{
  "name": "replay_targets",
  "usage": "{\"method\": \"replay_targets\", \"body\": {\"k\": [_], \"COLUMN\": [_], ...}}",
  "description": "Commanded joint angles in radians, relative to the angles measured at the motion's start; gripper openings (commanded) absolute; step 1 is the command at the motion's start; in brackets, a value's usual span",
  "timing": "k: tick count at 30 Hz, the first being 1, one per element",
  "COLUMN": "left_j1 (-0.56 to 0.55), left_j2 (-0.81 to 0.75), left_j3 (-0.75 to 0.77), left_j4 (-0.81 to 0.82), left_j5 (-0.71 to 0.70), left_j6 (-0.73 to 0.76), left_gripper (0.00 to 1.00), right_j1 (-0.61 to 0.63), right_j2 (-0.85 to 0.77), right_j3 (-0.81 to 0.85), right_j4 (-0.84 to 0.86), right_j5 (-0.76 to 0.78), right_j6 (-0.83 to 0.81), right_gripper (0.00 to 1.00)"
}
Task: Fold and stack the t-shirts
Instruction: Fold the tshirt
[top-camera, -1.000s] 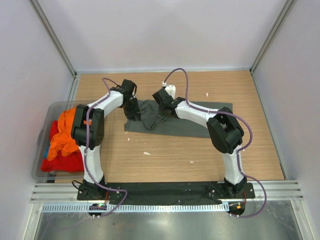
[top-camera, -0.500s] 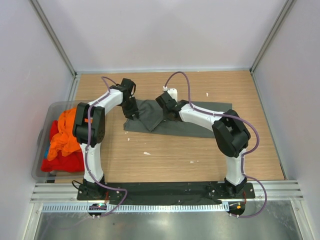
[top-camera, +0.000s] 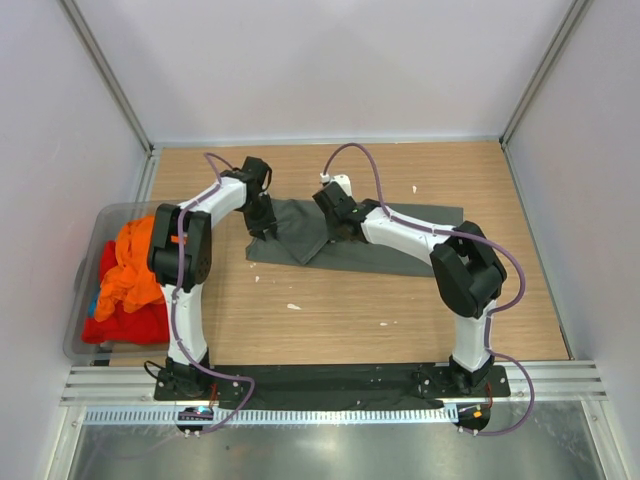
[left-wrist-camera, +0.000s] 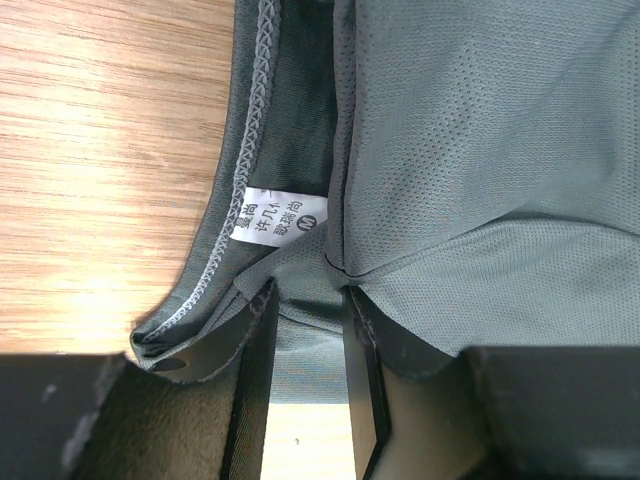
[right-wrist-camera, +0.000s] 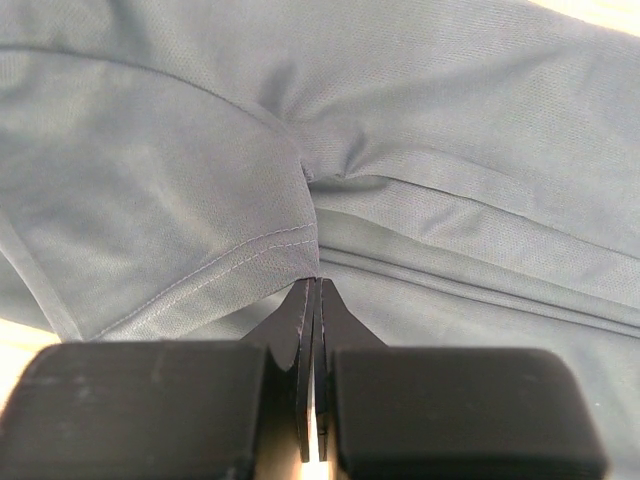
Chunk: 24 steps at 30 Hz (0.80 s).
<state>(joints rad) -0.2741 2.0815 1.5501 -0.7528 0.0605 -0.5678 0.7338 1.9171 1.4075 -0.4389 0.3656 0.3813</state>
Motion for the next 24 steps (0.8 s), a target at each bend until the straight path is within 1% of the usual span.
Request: {"method": "replay_targets", "body": {"k": [1, 2, 5, 6, 8, 9, 11, 12, 13, 15, 16, 21, 24], "left_j1": [0.009, 0.009, 0.009, 0.009, 0.007, 0.006, -0.005, -0.01, -0.013, -0.019, -0.025, -0.054, -0.091], "left_j2": [-0.014, -0.03, -0.063, -0.09, -0.124, -0.165, -0.207, -0.222, -0.254, -0.282, -0.311, -0.348, -0.366], "left_j3": [0.028, 0.033, 0.059, 0.062, 0.062, 0.045, 0.002, -0.055, -0.082, -0.174, -0.208, -0.352, -0.413], "left_j4": [-0.025, -0.036, -0.071, -0.078, -0.092, -0.085, -0.036, -0.02, -0.002, 0.055, 0.078, 0.242, 0.302], "left_j5": [-0.014, -0.008, 0.002, -0.001, -0.004, 0.019, 0.061, 0.077, 0.103, 0.114, 0.136, 0.205, 0.194], "left_j6": [0.014, 0.014, 0.02, 0.022, 0.01, 0.005, -0.01, -0.035, -0.047, -0.082, -0.093, -0.194, -0.253], "left_gripper": [0.34, 0.35, 0.38, 0.39, 0.42, 0.43, 0.45, 0.45, 0.45, 0.45, 0.45, 0.45, 0.46], "right_j1": [0.007, 0.007, 0.007, 0.006, 0.006, 0.001, -0.007, -0.011, -0.025, -0.039, -0.048, -0.077, -0.097], "right_j2": [-0.036, -0.039, -0.062, -0.072, -0.09, -0.104, -0.113, -0.113, -0.112, -0.101, -0.083, -0.015, 0.013], "right_j3": [-0.001, -0.002, -0.005, -0.005, -0.002, -0.002, -0.002, -0.002, 0.002, 0.01, 0.027, 0.074, 0.091], "right_j4": [-0.001, -0.004, -0.009, -0.011, -0.015, -0.015, -0.001, 0.002, 0.009, 0.014, 0.009, -0.007, -0.004], "right_j5": [-0.028, -0.049, -0.094, -0.125, -0.158, -0.174, -0.215, -0.217, -0.223, -0.223, -0.211, -0.195, -0.223], "right_j6": [-0.053, -0.059, -0.068, -0.07, -0.061, -0.038, -0.004, 0.045, 0.068, 0.144, 0.171, 0.267, 0.3], "right_gripper": [0.01, 0.02, 0.16, 0.23, 0.29, 0.31, 0.33, 0.35, 0.36, 0.39, 0.4, 0.41, 0.41]}}
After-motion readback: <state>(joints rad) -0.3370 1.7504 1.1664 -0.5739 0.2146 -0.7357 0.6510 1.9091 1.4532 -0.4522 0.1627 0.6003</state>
